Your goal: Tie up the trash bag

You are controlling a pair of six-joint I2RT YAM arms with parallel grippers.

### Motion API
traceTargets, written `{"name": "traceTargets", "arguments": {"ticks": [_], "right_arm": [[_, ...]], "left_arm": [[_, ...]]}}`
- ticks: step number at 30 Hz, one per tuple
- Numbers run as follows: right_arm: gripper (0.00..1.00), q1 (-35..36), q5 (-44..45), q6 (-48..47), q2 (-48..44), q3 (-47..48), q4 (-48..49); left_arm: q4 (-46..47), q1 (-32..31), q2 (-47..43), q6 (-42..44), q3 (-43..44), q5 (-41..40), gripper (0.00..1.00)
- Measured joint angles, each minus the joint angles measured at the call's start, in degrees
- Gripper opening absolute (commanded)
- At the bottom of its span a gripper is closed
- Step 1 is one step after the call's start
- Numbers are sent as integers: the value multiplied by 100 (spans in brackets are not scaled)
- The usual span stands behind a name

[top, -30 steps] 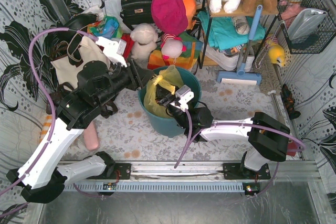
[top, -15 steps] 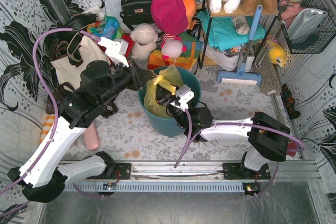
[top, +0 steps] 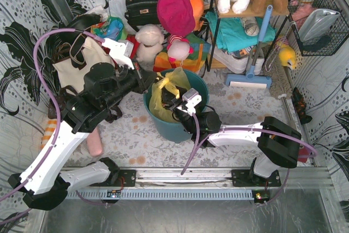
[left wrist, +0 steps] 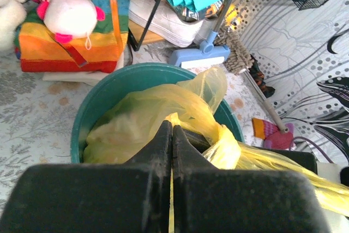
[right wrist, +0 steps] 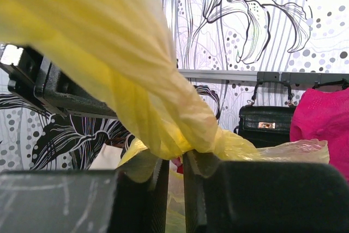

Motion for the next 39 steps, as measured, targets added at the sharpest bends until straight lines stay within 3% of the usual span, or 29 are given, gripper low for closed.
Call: {"name": "traceTargets", "arguments": {"ticks": [5, 10, 17, 19, 22, 24, 29, 39], "right_arm": [[15, 0, 0, 17, 0, 0, 0], [0, 0, 0, 57, 0, 0, 2], [0, 0, 0, 63, 0, 0, 2], [0, 0, 0, 63, 0, 0, 2], [0, 0, 0, 63, 0, 0, 4], [0, 0, 0, 63, 0, 0, 4], [0, 0, 0, 61, 0, 0, 4], [0, -7, 39, 61, 0, 0, -46]], "left_arm": [[-44, 2, 2, 136, 94, -313, 0], [-52, 2, 0, 197, 116, -647, 0], [46, 0, -87, 197, 66, -822, 1], [144, 2, -205, 192, -22, -824, 15], [269, 0, -409, 179, -127, -833, 47], [328, 2, -498, 136, -136, -848, 55], [466, 2, -601, -26, -273, -831, 64], [664, 2, -636, -754, -1038, -737, 68]]}}
